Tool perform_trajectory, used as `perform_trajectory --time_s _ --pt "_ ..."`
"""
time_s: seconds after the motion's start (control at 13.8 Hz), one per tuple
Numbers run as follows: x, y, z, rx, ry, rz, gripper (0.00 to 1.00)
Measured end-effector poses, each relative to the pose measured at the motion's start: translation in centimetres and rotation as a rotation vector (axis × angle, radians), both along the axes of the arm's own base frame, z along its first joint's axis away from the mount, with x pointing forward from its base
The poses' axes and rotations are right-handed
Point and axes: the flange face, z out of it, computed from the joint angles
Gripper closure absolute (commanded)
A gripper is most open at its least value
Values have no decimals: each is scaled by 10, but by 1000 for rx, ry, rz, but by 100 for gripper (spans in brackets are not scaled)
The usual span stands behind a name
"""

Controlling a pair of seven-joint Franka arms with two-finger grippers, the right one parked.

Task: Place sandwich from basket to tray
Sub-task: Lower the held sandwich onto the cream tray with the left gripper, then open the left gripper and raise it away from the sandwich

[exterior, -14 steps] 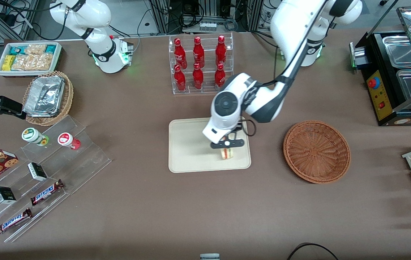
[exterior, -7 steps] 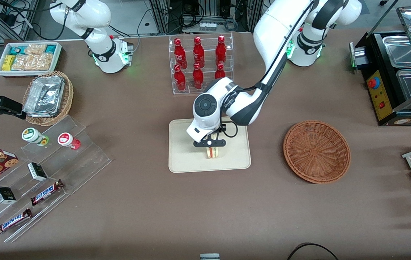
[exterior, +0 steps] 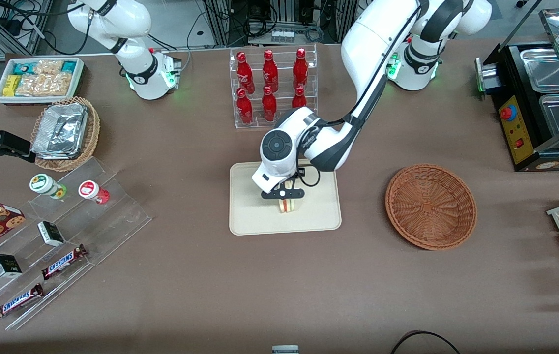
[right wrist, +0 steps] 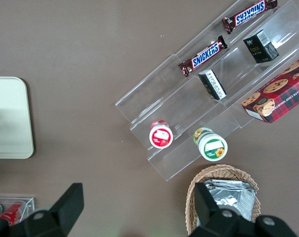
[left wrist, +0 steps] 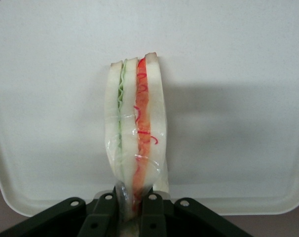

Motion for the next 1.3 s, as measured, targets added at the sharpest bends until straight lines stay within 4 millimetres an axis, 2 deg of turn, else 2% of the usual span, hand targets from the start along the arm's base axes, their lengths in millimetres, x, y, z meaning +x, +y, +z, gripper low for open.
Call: perform_trajectory --time_s 0.07,0.14,0.29,0.36,0.43,0.94,1.16,1.3 --pt "0 0 -1 -2 4 3 100" --pt "0 0 -2 -3 7 5 96" --pt "-1 0 -5 -2 12 9 73" --pt "-1 0 -6 0 14 15 41" --pt "-1 0 -7 2 15 25 0" --pt "3 -4 1 -10 1 41 0" --pt "9 -8 26 -22 -10 41 0" --pt "13 -6 56 -24 -14 42 0"
